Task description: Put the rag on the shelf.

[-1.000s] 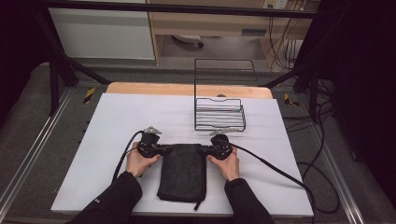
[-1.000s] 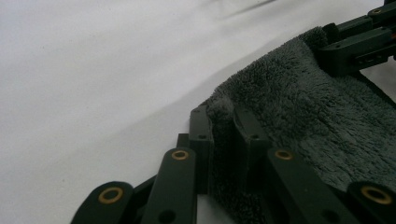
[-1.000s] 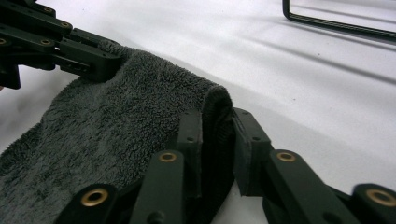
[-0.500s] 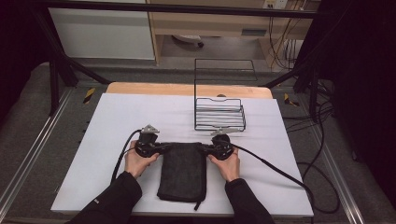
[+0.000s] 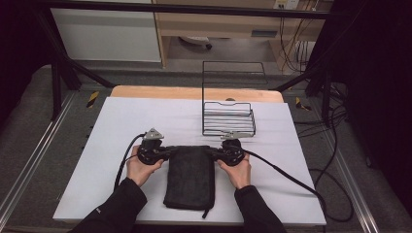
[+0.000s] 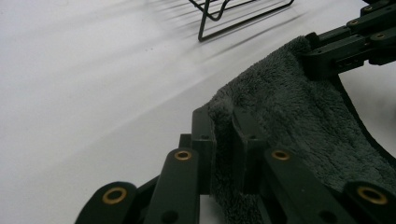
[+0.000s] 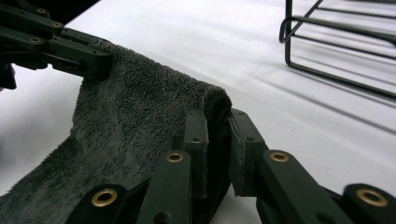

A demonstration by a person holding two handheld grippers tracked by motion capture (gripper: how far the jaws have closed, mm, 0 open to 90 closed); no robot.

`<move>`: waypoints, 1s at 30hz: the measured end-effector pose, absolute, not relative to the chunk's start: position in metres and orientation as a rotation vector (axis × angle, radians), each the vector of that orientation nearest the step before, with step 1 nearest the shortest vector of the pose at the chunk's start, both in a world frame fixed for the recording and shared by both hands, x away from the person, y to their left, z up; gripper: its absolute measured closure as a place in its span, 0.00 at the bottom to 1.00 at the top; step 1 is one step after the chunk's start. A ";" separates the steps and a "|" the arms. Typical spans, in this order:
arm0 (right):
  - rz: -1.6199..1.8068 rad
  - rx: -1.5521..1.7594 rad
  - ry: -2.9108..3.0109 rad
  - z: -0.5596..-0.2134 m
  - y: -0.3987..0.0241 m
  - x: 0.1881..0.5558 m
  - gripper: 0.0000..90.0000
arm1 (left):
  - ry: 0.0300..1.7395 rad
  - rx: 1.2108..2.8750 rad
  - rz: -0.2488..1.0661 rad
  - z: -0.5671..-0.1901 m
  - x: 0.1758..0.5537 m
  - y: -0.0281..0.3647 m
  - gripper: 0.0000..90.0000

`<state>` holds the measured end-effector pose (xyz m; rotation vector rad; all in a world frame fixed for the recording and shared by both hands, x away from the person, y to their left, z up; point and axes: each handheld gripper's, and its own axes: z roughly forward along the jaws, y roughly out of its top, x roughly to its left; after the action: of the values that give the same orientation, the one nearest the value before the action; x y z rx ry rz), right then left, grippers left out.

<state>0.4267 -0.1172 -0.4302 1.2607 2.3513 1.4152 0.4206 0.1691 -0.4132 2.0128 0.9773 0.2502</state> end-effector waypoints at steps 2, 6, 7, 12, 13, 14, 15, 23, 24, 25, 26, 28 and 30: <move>1.423 1.255 2.345 -0.428 -0.117 0.426 0.88 | 0.976 2.007 0.252 -0.411 0.419 0.169 0.90; 1.418 1.229 2.343 -0.425 -0.117 0.425 0.88 | 0.976 2.002 0.259 -0.407 0.417 0.170 0.90; 1.421 1.223 2.340 -0.424 -0.116 0.424 0.89 | 0.976 2.000 0.263 -0.406 0.417 0.170 0.90; 1.435 1.197 2.327 -0.417 -0.116 0.422 0.89 | 0.966 1.985 0.270 -0.399 0.414 0.172 0.90; 1.444 1.195 2.320 -0.415 -0.117 0.422 0.89 | 0.963 1.981 0.273 -0.398 0.413 0.172 0.90; 1.450 1.198 2.313 -0.414 -0.117 0.421 0.89 | 0.956 1.981 0.278 -0.396 0.413 0.172 0.90; 1.457 1.193 2.308 -0.412 -0.118 0.421 0.89 | 0.953 1.974 0.283 -0.394 0.412 0.172 0.90; 1.473 1.156 2.281 -0.403 -0.121 0.418 0.89 | 0.932 1.955 0.301 -0.385 0.407 0.172 0.90; 1.468 1.148 2.280 -0.401 -0.120 0.417 0.89 | 0.932 1.955 0.306 -0.384 0.407 0.172 0.90; 1.473 1.129 2.271 -0.398 -0.118 0.416 0.89 | 0.931 1.952 0.307 -0.383 0.406 0.172 0.90; 1.473 1.129 2.271 -0.398 -0.118 0.416 0.89 | 0.928 1.952 0.309 -0.382 0.406 0.173 0.90; 1.472 1.116 2.266 -0.395 -0.118 0.414 0.89 | 0.929 1.939 0.311 -0.380 0.405 0.174 0.90; 1.477 1.104 2.258 -0.392 -0.119 0.413 0.89 | 0.924 1.934 0.313 -0.378 0.405 0.174 0.90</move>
<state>0.4133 -0.1185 -0.3919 1.1037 2.2584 1.4770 0.4046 0.1741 -0.3776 1.9335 0.9241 0.3134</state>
